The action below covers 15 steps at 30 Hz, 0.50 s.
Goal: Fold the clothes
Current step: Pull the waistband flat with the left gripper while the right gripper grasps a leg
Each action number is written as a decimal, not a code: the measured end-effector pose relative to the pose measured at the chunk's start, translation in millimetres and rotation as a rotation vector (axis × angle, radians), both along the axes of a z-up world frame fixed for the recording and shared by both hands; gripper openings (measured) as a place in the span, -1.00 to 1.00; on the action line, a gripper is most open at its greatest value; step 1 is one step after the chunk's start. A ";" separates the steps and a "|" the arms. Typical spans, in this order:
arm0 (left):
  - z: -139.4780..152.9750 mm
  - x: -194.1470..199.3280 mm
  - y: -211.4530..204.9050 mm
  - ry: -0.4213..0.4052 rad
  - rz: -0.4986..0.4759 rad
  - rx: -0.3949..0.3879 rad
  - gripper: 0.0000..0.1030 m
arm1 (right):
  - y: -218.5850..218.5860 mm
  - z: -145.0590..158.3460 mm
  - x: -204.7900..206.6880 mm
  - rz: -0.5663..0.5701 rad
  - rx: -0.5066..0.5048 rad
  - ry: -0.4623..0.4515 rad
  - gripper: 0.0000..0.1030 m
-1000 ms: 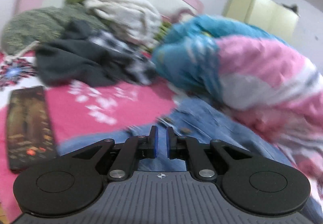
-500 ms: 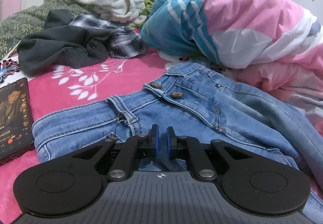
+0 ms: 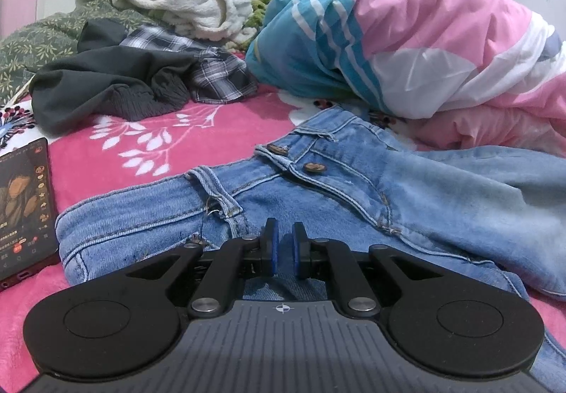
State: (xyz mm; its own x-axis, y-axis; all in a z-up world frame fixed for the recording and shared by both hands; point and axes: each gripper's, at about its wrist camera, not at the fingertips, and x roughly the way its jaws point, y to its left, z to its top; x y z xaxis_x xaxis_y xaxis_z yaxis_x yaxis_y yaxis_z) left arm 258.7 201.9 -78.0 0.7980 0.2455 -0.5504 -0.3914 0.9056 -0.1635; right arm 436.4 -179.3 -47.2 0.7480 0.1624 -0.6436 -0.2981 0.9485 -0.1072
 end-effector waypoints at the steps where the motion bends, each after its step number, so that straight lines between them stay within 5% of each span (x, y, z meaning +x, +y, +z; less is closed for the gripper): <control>1: -0.1 0.3 0.2 0.001 -0.001 0.000 -0.85 | 0.4 -12.3 14.6 -0.017 0.002 0.035 -0.89; 4: -0.4 0.2 0.0 0.002 -0.005 0.004 -0.85 | 8.3 -52.0 40.9 -0.033 -0.040 0.162 -0.69; 7: -0.3 -0.9 0.4 0.000 -0.010 0.002 -0.85 | 17.0 -53.6 36.1 -0.025 -0.127 0.139 -0.37; 8: 0.2 -1.8 0.8 -0.003 -0.012 -0.001 -0.84 | 18.7 -47.3 31.2 -0.024 -0.158 0.127 -0.09; 11: 3.1 -5.2 2.4 -0.017 -0.018 -0.007 -0.84 | 21.3 -18.2 6.1 0.014 -0.218 0.058 0.08; 15: 5.2 -5.4 5.0 -0.025 -0.010 -0.017 -0.85 | 42.2 33.9 -34.3 0.176 -0.124 -0.073 0.31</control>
